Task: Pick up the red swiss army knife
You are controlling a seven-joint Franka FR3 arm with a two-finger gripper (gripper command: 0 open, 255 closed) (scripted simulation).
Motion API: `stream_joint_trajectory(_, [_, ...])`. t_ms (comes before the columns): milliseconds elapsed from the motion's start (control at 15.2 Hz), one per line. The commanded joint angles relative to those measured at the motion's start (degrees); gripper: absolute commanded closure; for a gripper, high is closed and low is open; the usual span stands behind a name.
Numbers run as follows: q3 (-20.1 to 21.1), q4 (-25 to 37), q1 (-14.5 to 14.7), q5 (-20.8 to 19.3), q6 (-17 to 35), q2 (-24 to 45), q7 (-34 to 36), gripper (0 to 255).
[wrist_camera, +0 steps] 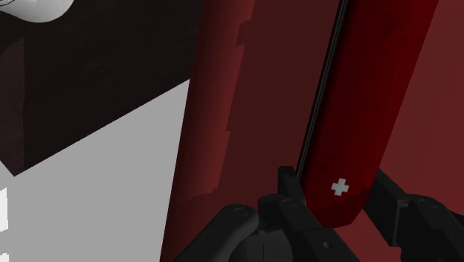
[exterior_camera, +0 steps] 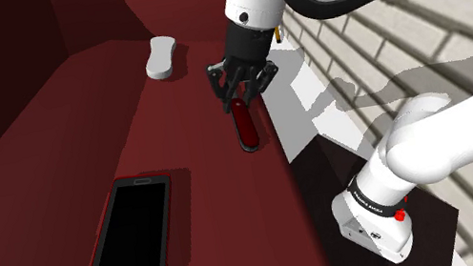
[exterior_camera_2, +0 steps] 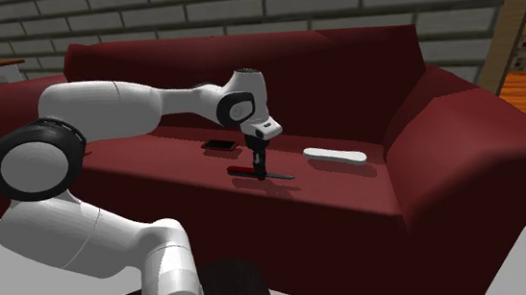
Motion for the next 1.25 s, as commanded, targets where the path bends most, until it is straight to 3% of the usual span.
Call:
stream_joint_trajectory(0, [0.04, -0.05, 0.02, 0.05, 0.01, 0.05, -0.02, 255])
stream_joint_trajectory(1188, [-2.26, 11.73, -0.94, -2.11, -11.12, 0.73, 0.91, 255])
